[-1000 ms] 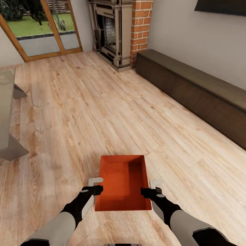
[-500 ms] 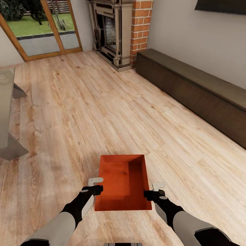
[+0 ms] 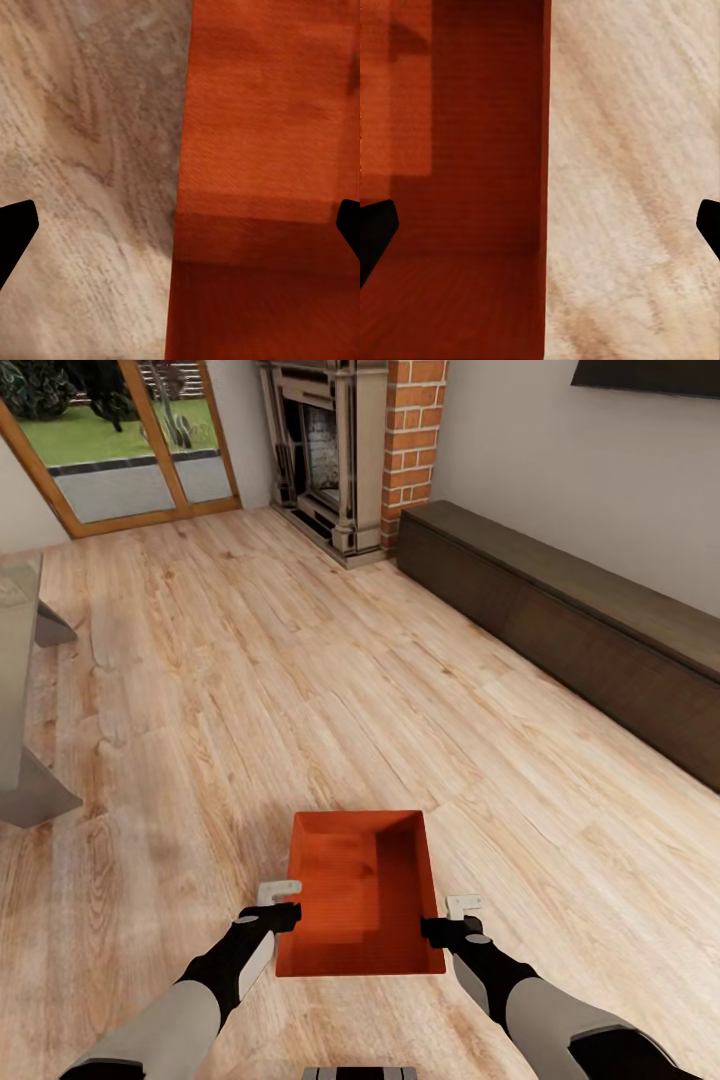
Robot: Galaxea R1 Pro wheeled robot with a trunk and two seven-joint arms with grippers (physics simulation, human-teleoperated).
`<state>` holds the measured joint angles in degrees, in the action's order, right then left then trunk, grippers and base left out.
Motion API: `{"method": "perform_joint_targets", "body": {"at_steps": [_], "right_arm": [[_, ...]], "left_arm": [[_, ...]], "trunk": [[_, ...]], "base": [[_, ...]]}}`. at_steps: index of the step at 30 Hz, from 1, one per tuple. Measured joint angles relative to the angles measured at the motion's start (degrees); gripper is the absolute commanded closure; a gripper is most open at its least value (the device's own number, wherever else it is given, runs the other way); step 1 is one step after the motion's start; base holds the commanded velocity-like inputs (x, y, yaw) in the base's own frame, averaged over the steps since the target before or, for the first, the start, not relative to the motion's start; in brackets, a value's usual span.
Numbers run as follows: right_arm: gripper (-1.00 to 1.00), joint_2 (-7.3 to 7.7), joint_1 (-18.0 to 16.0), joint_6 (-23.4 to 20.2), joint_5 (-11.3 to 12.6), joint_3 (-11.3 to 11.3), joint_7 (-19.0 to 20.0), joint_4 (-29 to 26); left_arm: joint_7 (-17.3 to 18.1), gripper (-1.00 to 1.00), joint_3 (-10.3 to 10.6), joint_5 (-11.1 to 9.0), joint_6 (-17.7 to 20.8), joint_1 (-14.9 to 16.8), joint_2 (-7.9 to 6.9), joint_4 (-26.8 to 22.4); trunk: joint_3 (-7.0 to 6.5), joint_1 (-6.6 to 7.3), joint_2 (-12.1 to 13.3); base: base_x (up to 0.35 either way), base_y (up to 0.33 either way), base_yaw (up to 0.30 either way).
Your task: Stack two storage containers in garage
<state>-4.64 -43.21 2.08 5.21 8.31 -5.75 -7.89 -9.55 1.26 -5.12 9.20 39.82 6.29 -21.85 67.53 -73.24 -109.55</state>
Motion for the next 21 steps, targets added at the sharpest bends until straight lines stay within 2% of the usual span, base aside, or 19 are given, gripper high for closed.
{"method": "perform_joint_targets", "body": {"at_steps": [6,14,21], "right_arm": [[-1.0,-0.4,0.0,0.1,0.0,-0.1,-0.1,0.0],[-1.0,-0.74,0.0,0.1,0.0,-0.2,-0.1,-0.8],[-1.0,-0.63,0.0,1.4,0.0,-0.3,-0.1,-0.9]], "left_arm": [[0.1,-1.0,0.0,0.3,0.0,0.0,-0.01,2.2],[0.1,-1.0,0.0,0.3,-0.1,0.0,-0.09,2.5],[0.1,-1.0,0.0,0.2,-0.1,0.0,-0.07,2.5]], "trunk": [[0.0,0.0,0.0],[0.0,0.0,0.0],[1.25,-1.53,-2.8]], "base": [[0.0,0.0,0.0],[0.0,0.0,0.0],[0.0,0.0,0.0]]}}
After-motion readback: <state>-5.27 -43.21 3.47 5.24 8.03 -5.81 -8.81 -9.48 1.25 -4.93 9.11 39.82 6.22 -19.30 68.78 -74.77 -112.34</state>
